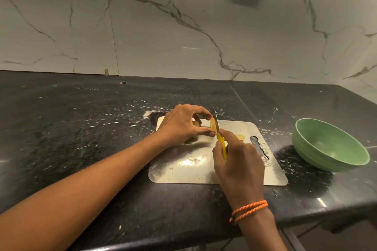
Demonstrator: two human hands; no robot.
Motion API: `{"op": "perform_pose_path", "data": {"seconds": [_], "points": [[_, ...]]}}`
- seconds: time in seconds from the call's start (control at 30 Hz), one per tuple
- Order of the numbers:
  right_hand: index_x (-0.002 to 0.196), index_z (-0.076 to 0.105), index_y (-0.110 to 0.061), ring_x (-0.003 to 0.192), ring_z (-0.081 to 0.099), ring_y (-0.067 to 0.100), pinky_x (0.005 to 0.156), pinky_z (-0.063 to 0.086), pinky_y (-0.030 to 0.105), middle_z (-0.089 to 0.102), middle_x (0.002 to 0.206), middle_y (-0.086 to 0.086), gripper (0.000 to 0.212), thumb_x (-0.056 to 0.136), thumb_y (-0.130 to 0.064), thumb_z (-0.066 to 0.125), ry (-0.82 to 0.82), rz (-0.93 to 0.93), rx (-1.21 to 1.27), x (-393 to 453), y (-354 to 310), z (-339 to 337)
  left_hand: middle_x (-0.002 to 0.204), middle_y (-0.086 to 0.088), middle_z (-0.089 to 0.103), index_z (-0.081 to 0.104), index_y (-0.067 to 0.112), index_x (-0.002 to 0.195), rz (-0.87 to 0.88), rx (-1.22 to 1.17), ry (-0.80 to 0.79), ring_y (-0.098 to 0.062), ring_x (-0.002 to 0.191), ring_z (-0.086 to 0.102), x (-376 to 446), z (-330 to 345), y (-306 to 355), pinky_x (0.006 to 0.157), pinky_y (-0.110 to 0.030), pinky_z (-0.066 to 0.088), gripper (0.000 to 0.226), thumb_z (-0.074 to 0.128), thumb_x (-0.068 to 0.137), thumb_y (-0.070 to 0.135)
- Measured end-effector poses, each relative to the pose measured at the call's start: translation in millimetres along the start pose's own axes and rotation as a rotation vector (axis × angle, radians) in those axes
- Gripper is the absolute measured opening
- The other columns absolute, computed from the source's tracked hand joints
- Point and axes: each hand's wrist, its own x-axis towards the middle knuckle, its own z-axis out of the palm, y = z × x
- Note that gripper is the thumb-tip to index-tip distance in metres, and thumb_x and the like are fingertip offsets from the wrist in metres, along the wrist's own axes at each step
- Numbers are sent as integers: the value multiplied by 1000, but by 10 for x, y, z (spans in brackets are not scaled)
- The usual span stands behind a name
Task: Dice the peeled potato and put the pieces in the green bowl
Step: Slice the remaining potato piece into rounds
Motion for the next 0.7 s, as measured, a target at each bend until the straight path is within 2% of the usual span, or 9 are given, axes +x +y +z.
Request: {"op": "perform_pose_path", "data": {"seconds": [0.1,0.27,0.33,0.43,0.53,0.63,0.7], "points": [[128,65,-25,63,65,27,54,48,31,71,74,5,35,93,-26,65,-15,6,-34,-49,-23,-37,111,16,77,77,34,120,-1,3,7,0,94,72,-2,7,7,90,-38,62,65,85,67,70],[118,67,-24,71,67,34,59,52,37,72,80,10,25,94,-27,62,-55,37,-80,90,-62,7,106,14,79,80,35,115,-10,-21,32,0,91,73,-3,2,0,87,-38,62,61,88,65,69],[119,66,-26,77,67,35,63,55,40,72,85,10,25,95,-30,59,-89,43,-78,147,-62,18,104,14,79,81,35,113,-14,-23,37,0,89,73,-2,-4,2,85,-39,62,61,88,64,69],[120,65,-24,76,67,34,63,55,40,72,84,10,26,95,-29,61,-98,33,-85,94,-43,-4,102,14,79,81,36,113,-12,-5,44,0,89,72,-1,-14,21,83,-35,62,58,90,64,66],[121,65,-23,73,67,33,59,49,36,71,81,10,27,94,-28,63,-91,29,-85,43,-48,-2,102,13,80,81,36,113,-5,-3,46,0,89,72,0,-11,25,83,-36,62,58,89,64,67],[121,66,-23,79,67,32,59,39,32,72,87,10,26,96,-29,60,-99,41,-87,125,-32,61,106,17,80,83,37,110,-6,-25,51,0,87,72,6,-22,19,80,-39,62,53,88,66,66],[122,65,-24,82,67,32,61,37,32,72,90,10,26,97,-29,58,-124,61,-83,136,-8,80,108,20,79,84,38,108,-9,-14,46,0,87,72,5,-27,17,79,-39,62,46,88,70,63]]}}
